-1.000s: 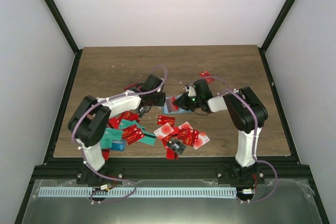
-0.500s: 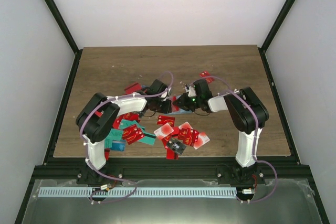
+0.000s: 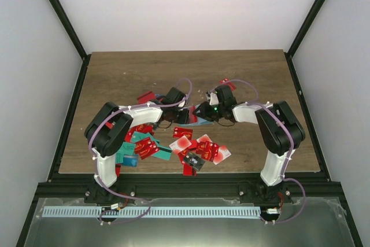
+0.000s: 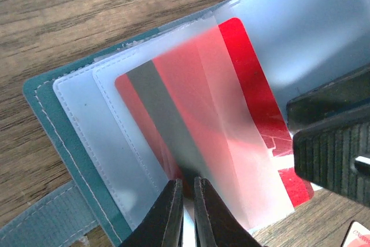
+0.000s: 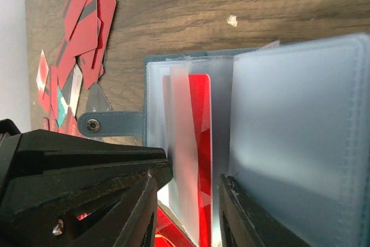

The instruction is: Put the credit cards into the card holder

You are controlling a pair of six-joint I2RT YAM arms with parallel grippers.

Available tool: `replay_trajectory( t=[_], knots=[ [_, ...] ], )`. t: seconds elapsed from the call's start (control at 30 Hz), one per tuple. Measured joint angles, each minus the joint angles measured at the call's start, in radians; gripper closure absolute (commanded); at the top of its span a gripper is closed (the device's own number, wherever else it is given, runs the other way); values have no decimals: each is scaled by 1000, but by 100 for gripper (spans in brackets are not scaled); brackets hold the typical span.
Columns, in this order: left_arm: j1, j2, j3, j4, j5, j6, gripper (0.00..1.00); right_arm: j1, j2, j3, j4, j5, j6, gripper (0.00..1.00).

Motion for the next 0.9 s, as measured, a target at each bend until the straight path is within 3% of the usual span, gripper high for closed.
replay_trajectory(
  t=[0.27, 0.53, 0.9],
  knots=[
    [0, 0, 20, -31, -27, 2, 91, -1, -6, 10, -58, 98, -65, 81],
    [0, 9, 68, -93, -47, 5, 90, -2, -20, 11, -84, 195, -97, 86],
    [-42, 9, 243, -178, -31, 11, 89, -2, -20, -8, -50, 198, -100, 87]
  ],
)
